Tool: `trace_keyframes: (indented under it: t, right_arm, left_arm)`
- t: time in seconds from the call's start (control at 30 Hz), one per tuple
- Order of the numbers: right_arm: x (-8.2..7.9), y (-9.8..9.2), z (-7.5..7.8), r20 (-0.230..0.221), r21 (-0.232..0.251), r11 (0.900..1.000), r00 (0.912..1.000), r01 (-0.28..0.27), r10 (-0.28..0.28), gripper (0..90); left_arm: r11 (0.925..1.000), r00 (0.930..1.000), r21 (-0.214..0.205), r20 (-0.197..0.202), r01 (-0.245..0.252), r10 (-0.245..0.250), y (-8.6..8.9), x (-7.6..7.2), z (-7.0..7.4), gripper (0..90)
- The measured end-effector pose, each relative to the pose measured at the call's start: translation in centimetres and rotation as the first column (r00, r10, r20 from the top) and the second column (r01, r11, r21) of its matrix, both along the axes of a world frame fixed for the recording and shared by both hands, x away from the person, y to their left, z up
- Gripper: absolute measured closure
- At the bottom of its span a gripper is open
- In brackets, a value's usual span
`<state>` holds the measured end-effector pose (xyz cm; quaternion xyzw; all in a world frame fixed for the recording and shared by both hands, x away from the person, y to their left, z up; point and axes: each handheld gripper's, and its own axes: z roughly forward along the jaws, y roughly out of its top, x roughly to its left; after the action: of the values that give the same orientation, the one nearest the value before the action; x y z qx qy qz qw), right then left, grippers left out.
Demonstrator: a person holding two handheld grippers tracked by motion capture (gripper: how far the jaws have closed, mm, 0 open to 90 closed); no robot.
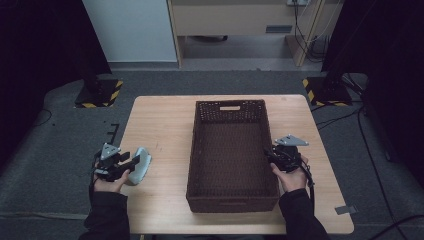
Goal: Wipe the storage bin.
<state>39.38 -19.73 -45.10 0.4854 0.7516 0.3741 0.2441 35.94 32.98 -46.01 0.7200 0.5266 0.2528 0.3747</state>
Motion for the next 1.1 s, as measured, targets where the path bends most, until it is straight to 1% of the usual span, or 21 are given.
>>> trace_keyframes:
  t: [0.1,0.13,0.17,0.2,0.3,0.33,0.4,0.43,0.47,0.5,0.57,0.6,0.63,0.67,0.7,0.73,0.77,0.83,0.87,1.0,1.1]
  right_arm:
    - [0.0,0.0,-0.1,0.011,0.002,1.0000,0.9999,0.001,-0.001,67.3]
    - [0.0,0.0,-0.1,0.011,0.002,1.0000,0.9999,0.001,-0.001,67.3]
    - [-0.1,-0.2,-0.1,0.011,0.006,1.0000,0.9999,-0.004,0.004,65.2]
    - [-0.1,-0.2,-0.1,0.013,0.009,1.0000,0.9999,-0.003,0.003,64.3]
    - [-0.2,-0.3,-0.1,0.011,0.017,0.9998,0.9999,-0.004,0.004,63.1]
    - [-0.3,-0.3,-0.1,0.011,0.019,0.9998,0.9999,-0.001,0.001,62.4]
    - [-0.4,-0.5,-0.1,0.017,0.021,0.9997,0.9998,-0.009,0.009,60.9]
    - [-0.4,-0.5,-0.1,0.017,0.021,0.9997,0.9998,-0.009,0.009,60.9]
    - [-0.4,-0.6,-0.1,0.015,0.024,0.9996,0.9998,-0.015,0.014,60.0]
    - [-0.4,-0.6,-0.1,0.015,0.024,0.9996,0.9998,-0.015,0.014,60.0]
    - [-0.5,-0.6,-0.2,0.011,0.033,0.9994,0.9999,-0.013,0.012,58.9]
    - [-0.5,-0.6,-0.2,0.011,0.033,0.9994,0.9999,-0.013,0.012,58.9]
    - [-0.4,-0.6,-0.2,0.009,0.036,0.9993,0.9999,-0.012,0.012,58.5]
    - [-0.4,-0.7,-0.2,0.011,0.037,0.9992,0.9998,-0.014,0.013,58.0]
    - [-0.4,-0.7,-0.2,0.011,0.037,0.9992,0.9998,-0.016,0.015,57.5]
    - [-0.4,-0.8,-0.2,0.010,0.041,0.9990,0.9998,-0.017,0.016,56.8]
    - [-0.4,-0.8,-0.2,0.010,0.041,0.9990,0.9998,-0.017,0.016,56.8]
    - [-0.4,-0.8,-0.2,0.004,0.051,0.9985,0.9998,-0.020,0.019,56.7]
    - [-0.4,-0.8,-0.2,0.004,0.051,0.9985,0.9998,-0.020,0.019,56.7]
    - [-0.4,-0.8,-0.2,0.005,0.051,0.9983,0.9996,-0.027,0.027,58.5]
    - [-0.3,-0.8,-0.3,0.000,0.059,0.9978,0.9995,-0.030,0.030,61.4]
  left_arm:
    - [0.9996,0.9992,0.023,-0.036,-0.019,0.019,1.4,0.1,-1.2,52.8]
    - [0.9996,0.9992,0.023,-0.036,-0.019,0.019,1.4,0.1,-1.2,52.7]
    - [0.9995,0.9981,0.015,-0.055,-0.027,0.027,1.9,0.3,-1.9,52.6]
    - [0.9993,0.9972,0.021,-0.067,-0.032,0.033,2.0,0.4,-2.1,52.6]
    - [0.9996,0.9972,0.022,-0.073,-0.016,0.018,2.1,0.5,-2.5,52.3]
    - [0.9993,0.9965,0.036,-0.082,-0.006,0.009,1.9,0.6,-2.7,52.3]
    - [0.9980,0.9936,0.063,-0.113,0.008,0.000,1.6,0.9,-3.1,54.1]
    - [0.9980,0.9936,0.063,-0.113,0.008,0.000,1.6,0.9,-3.1,56.2]
    - [0.9981,0.9911,0.060,-0.133,0.012,-0.004,1.5,1.0,-3.4,58.8]
    - [0.9981,0.9911,0.060,-0.133,0.012,-0.004,1.5,1.0,-3.4,61.1]
    - [0.9988,0.9871,0.048,-0.160,0.008,0.000,1.6,1.2,-3.7,67.3]
    - [0.9988,0.9871,0.048,-0.160,0.008,0.000,1.6,1.2,-3.7,71.0]
    - [0.9992,0.9869,0.040,-0.161,0.001,0.006,1.6,1.3,-3.7,71.0]
    - [0.9996,0.9871,0.026,-0.159,-0.008,0.012,1.6,1.3,-3.7,74.3]
    - [0.9996,0.9882,0.026,-0.153,-0.010,0.014,1.6,1.3,-3.6,77.2]
    - [0.9997,0.9891,0.011,-0.146,-0.020,0.021,1.5,1.3,-3.4,79.7]
    - [0.9997,0.9891,0.011,-0.146,-0.020,0.021,1.5,1.3,-3.4,80.2]
    - [0.9996,0.9922,-0.016,-0.123,-0.025,0.023,1.3,1.3,-2.9,80.9]
    - [0.9996,0.9922,-0.016,-0.123,-0.025,0.023,1.3,1.3,-2.9,81.1]
    - [0.9990,0.9972,-0.042,-0.074,-0.016,0.013,0.6,1.4,-1.7,81.5]
    - [0.9984,0.9981,-0.056,-0.062,-0.006,0.002,0.1,1.6,-1.2,81.5]
